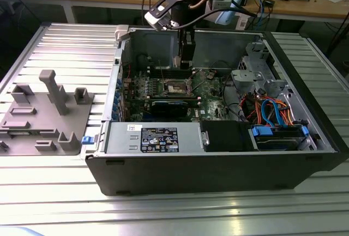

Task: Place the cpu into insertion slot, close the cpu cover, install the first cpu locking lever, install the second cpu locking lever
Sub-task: 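Place the cpu into insertion slot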

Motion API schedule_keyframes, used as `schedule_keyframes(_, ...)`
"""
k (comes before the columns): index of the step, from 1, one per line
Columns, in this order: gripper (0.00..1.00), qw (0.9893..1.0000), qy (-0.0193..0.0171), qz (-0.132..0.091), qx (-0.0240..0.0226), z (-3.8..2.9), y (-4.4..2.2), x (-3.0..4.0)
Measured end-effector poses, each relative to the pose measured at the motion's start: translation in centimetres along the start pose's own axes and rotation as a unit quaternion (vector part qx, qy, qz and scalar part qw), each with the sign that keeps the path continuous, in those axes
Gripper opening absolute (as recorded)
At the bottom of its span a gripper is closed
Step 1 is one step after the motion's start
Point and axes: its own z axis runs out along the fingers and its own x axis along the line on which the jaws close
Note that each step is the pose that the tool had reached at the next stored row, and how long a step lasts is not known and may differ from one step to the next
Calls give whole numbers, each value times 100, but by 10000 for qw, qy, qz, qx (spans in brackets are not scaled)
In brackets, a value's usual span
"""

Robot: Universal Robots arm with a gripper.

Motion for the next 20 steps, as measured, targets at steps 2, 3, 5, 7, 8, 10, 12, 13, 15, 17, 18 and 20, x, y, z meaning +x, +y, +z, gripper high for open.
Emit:
schedule_keyframes(2,54,10000,-22,2,0,25,-1,5)
schedule_keyframes(3,54,10000,-29,13,-1,39,-1,9)
schedule_keyframes(5,54,10000,-35,31,-8,64,-2,12)
schedule_keyframes(7,54,10000,-36,41,-10,81,-2,14)
schedule_keyframes(8,54,10000,-36,43,-10,86,-3,14)
schedule_keyframes(10,54,10000,-38,50,-11,95,-3,16)
schedule_keyframes(12,54,10000,-38,58,-18,99,-3,16)
schedule_keyframes(13,54,10000,-36,63,-22,105,-3,17)
schedule_keyframes(15,54,9999,-40,76,-59,118,-4,18)
schedule_keyframes(17,54,9999,-41,80,-64,127,-4,19)
schedule_keyframes(18,54,9999,-42,81,-64,128,-4,18)
schedule_keyframes(20,54,9999,-41,81,-64,130,-4,19)
